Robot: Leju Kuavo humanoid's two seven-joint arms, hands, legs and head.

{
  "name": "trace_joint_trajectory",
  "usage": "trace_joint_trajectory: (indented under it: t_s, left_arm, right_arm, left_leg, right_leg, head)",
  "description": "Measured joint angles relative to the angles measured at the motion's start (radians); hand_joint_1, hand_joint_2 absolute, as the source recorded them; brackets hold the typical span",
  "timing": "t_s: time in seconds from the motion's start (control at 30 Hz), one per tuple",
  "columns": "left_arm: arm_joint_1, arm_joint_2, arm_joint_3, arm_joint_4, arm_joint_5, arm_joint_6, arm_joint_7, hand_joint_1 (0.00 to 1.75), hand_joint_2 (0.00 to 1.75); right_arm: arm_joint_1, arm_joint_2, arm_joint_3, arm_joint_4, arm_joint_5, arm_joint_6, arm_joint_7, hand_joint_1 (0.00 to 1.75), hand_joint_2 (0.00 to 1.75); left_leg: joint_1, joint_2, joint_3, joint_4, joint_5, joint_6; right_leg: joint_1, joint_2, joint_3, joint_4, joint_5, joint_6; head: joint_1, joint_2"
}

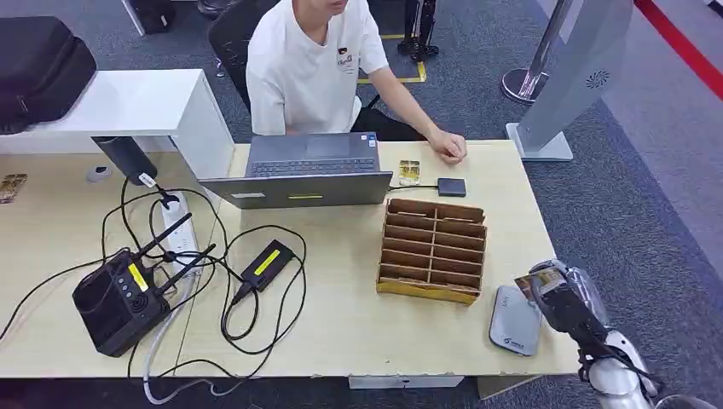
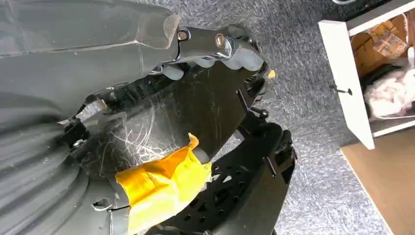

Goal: Pass the card to the sensor for recognition and then transmit it.

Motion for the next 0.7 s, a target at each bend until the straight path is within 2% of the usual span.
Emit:
trace_joint_trajectory:
  t_s: [0.4, 0.7]
  left_arm:
    - [-0.006, 0.034, -0.068, -0.016, 0.060, 0.040, -0.003, 0.00, 1.75]
    - [-0.038, 0.063, -0.134, -0.017, 0.112, 0.066, -0.008, 0.00, 1.75]
  right_arm:
    - [-0.003, 0.016, 0.016, 0.071, 0.030, -0.006, -0.001, 1.75, 1.75]
    - [-0.082, 0.018, 0.073, 0.093, 0.064, -0.019, 0.001, 1.75, 1.75]
  left_leg:
    - [0.000, 0.000, 0.000, 0.000, 0.000, 0.000]
    - [0.000, 0.000, 0.001, 0.000, 0.001, -0.001]
  right_leg:
    - [0.000, 0.000, 0.000, 0.000, 0.000, 0.000]
    - [0.000, 0.000, 0.001, 0.000, 0.001, 0.000]
  head:
    - [0.000, 0.000]
    - [0.000, 0.000]
